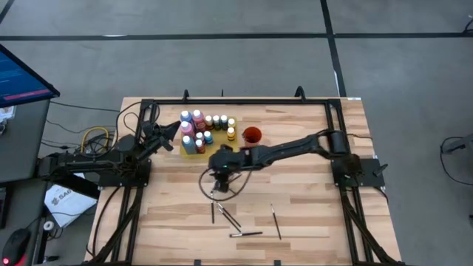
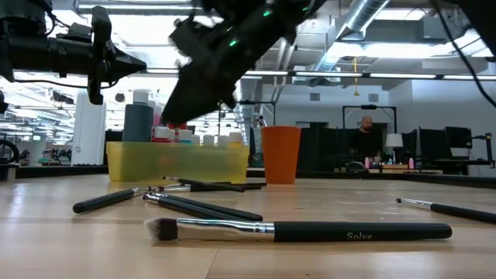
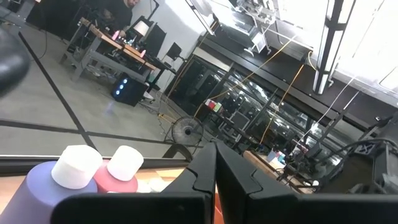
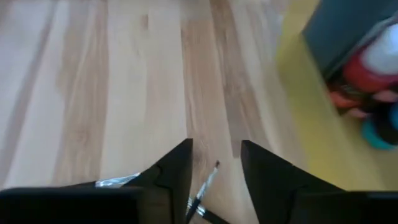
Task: Pick & Place Paint Supplies
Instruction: Put the silver paint brush into the orange cup
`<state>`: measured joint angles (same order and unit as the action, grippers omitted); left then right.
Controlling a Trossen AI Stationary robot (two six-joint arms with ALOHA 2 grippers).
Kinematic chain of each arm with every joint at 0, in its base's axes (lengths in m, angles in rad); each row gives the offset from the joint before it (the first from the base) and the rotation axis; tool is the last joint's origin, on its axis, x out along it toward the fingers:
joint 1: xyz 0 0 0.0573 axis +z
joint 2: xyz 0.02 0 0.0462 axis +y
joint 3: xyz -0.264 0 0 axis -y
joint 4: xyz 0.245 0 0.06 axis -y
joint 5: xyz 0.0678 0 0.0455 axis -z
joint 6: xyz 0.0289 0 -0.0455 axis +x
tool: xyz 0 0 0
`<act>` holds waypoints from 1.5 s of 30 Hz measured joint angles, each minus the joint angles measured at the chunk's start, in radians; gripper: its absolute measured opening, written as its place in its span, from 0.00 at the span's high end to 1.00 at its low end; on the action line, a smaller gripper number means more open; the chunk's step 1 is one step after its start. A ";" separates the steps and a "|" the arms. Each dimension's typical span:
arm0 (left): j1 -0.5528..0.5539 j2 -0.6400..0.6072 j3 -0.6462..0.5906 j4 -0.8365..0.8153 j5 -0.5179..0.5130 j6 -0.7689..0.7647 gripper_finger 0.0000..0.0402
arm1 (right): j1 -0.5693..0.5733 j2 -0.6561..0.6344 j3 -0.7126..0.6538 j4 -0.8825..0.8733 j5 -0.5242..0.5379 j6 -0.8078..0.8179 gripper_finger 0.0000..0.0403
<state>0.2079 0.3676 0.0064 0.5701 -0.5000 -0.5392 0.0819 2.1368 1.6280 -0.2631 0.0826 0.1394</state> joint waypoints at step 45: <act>0.000 0.000 0.000 0.000 0.000 0.000 1.00 | -0.010 0.047 0.152 -0.154 -0.041 0.026 0.99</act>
<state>0.2077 0.3676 0.0064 0.5698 -0.5002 -0.5392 0.0723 2.1837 1.7802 -0.4173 0.0418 0.1654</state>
